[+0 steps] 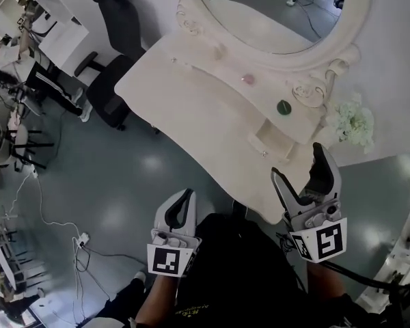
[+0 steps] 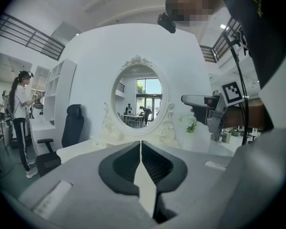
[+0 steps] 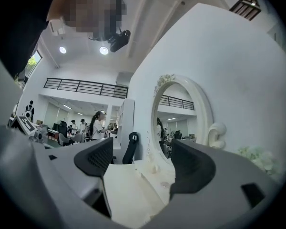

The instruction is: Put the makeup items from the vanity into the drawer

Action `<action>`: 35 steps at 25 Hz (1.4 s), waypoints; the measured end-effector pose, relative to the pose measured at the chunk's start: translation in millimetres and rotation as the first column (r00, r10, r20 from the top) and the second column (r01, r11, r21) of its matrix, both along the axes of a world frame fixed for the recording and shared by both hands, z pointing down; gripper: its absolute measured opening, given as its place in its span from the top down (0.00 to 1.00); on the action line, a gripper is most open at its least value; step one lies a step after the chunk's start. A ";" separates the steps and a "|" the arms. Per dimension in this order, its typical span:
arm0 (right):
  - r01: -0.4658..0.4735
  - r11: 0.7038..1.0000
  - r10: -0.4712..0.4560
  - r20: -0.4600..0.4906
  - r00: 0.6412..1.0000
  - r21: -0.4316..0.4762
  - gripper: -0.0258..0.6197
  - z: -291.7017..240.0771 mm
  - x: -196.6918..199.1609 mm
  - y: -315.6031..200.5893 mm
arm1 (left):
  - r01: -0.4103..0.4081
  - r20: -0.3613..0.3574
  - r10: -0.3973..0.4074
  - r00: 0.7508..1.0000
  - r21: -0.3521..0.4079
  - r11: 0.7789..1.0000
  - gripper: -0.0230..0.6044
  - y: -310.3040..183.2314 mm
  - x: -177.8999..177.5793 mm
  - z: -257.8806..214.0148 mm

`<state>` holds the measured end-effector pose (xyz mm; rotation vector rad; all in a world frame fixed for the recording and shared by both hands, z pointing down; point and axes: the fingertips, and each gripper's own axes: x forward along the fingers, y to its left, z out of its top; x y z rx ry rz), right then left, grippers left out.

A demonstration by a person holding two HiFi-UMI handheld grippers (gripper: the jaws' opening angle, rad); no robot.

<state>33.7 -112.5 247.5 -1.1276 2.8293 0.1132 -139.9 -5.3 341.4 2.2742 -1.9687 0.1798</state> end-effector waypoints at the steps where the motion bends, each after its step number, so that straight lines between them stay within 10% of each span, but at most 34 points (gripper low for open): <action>1: 0.001 1.000 -0.001 -0.006 1.000 0.000 0.38 -0.5 -5.6 -10.2 | 0.004 -0.002 -0.004 1.000 -0.016 1.000 0.93 -8.8 -6.0 1.0; 13: -0.075 0.991 0.046 -0.247 0.968 -0.108 0.38 97.7 -101.6 -165.7 | -0.090 -0.085 0.083 0.993 -0.088 0.992 0.93 -106.3 -104.2 43.9; 23: -0.231 0.918 0.006 -0.571 0.821 -0.323 0.38 266.9 -139.6 -301.2 | -0.053 -0.135 0.022 0.991 -0.227 0.972 0.93 -140.3 -153.6 97.1; 35: -0.237 0.856 -0.080 -0.572 0.816 -0.458 0.54 299.9 -139.9 -313.7 | -0.089 -0.183 0.042 0.982 -0.256 0.962 0.93 -162.1 -151.7 115.0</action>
